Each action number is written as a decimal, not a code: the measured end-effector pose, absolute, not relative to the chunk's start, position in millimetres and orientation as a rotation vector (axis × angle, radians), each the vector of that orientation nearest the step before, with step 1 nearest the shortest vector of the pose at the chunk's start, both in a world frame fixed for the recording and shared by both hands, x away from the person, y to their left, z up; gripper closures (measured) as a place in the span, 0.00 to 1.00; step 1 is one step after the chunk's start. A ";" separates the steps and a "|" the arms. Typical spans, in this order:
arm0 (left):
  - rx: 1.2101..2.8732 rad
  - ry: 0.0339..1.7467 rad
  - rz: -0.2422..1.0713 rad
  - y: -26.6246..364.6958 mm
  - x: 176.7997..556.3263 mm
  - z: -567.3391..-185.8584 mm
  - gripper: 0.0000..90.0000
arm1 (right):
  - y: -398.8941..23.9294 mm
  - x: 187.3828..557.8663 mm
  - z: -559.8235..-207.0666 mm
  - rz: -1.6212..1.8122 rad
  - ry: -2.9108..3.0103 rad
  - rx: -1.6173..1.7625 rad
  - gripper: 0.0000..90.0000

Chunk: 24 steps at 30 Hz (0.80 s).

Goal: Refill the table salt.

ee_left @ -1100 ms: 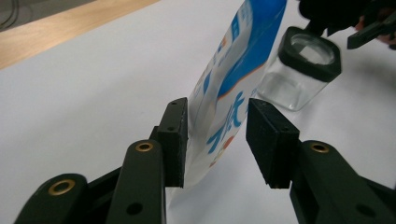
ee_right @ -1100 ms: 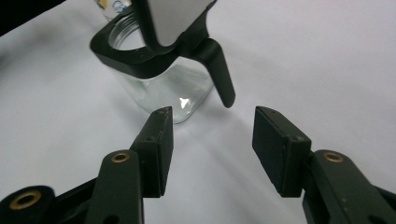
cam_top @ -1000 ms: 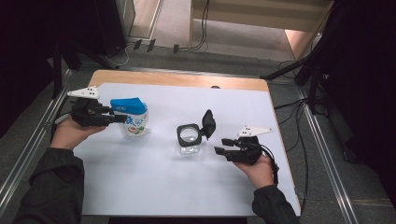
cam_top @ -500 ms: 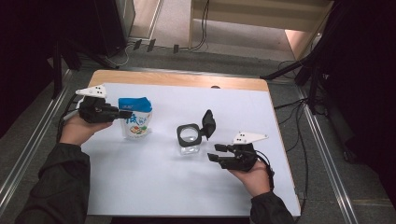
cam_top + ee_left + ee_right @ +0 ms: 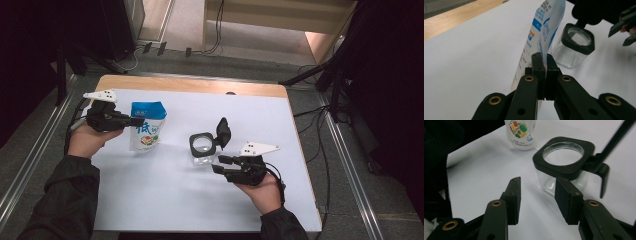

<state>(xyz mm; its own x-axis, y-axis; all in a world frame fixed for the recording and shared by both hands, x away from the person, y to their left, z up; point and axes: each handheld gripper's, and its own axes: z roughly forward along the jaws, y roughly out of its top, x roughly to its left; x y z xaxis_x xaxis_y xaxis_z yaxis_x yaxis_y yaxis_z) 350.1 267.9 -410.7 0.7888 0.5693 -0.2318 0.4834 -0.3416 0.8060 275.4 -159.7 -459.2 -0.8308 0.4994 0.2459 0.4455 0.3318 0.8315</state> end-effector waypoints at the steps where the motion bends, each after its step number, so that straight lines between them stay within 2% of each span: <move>1: 1.992 0.789 0.101 268.2 348.8 -408.4 1.00 | -156.9 274.3 -458.5 1.553 2.521 0.891 0.65; 9: 1.968 0.801 0.108 262.2 334.1 -389.2 1.00 | -128.2 270.0 -450.1 1.584 2.542 0.804 0.64; 24: 1.921 0.853 0.108 259.3 311.7 -370.6 1.00 | -65.4 280.2 -464.5 1.550 2.596 0.775 0.62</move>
<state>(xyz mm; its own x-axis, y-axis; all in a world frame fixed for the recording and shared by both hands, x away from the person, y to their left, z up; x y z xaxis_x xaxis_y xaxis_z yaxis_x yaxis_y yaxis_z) 311.7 259.3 -370.6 0.7482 0.6023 -0.2783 0.5142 -0.2614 0.8168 280.2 -65.4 -464.5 -0.8764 0.4235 0.2295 0.4029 0.3835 0.8310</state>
